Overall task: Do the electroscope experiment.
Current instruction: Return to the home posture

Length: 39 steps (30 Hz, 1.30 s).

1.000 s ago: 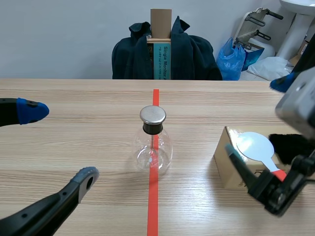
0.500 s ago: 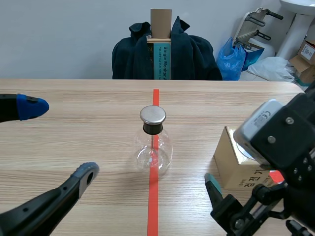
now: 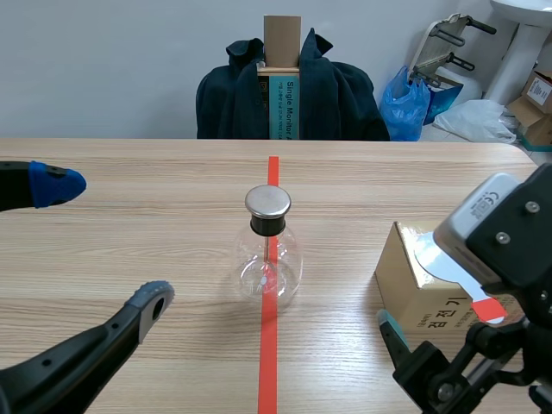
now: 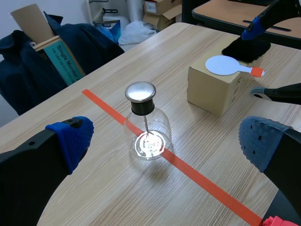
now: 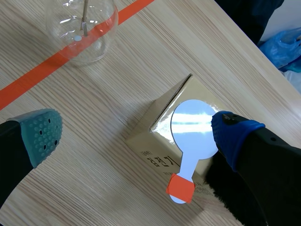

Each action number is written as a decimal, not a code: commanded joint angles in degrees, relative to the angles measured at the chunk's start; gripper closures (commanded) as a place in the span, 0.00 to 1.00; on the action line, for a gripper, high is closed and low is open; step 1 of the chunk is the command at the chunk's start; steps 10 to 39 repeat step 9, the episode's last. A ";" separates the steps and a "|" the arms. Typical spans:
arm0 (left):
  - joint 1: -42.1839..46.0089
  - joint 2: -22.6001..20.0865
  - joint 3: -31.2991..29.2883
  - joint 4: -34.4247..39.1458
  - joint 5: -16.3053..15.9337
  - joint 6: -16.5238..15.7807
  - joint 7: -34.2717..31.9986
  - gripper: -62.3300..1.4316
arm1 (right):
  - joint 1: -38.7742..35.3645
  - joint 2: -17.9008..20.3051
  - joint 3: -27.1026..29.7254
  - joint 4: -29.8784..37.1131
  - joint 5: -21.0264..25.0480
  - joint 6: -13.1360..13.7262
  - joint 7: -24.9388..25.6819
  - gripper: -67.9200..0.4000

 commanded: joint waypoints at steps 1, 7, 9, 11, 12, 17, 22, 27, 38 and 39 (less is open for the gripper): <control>-0.02 0.44 0.20 0.46 -0.35 0.11 -0.96 0.00 | 0.55 0.26 0.48 0.26 -0.22 -0.76 0.85 0.00; -0.02 0.44 0.20 0.46 -0.35 0.09 -0.98 0.00 | 0.55 0.11 0.52 0.26 -0.24 -1.90 1.11 0.00; -0.02 0.46 0.20 0.46 -0.35 0.09 -0.98 0.00 | 0.52 -0.26 0.52 0.26 -0.48 -1.90 1.07 0.00; -0.02 0.46 0.20 0.46 -0.35 0.09 -0.98 0.00 | 0.52 -0.26 0.52 0.26 -0.48 -1.90 1.07 0.00; -0.02 0.46 0.20 0.46 -0.35 0.09 -0.98 0.00 | 0.52 -0.26 0.52 0.26 -0.48 -1.90 1.07 0.00; -0.02 0.46 0.20 0.46 -0.35 0.09 -0.98 0.00 | 0.52 -0.26 0.52 0.26 -0.48 -1.90 1.07 0.00; -0.02 0.46 0.20 0.46 -0.35 0.09 -0.98 0.00 | 0.52 -0.26 0.52 0.26 -0.48 -1.90 1.07 0.00; -0.02 0.46 0.20 0.46 -0.35 0.09 -0.98 0.00 | 0.52 -0.26 0.52 0.26 -0.48 -1.90 1.07 0.00; -0.02 0.46 0.20 0.46 -0.35 0.09 -0.98 0.00 | 0.52 -0.26 0.52 0.26 -0.48 -1.90 1.07 0.00; -0.02 0.46 0.20 0.46 -0.35 0.09 -0.98 0.00 | 0.52 -0.26 0.52 0.26 -0.48 -1.90 1.07 0.00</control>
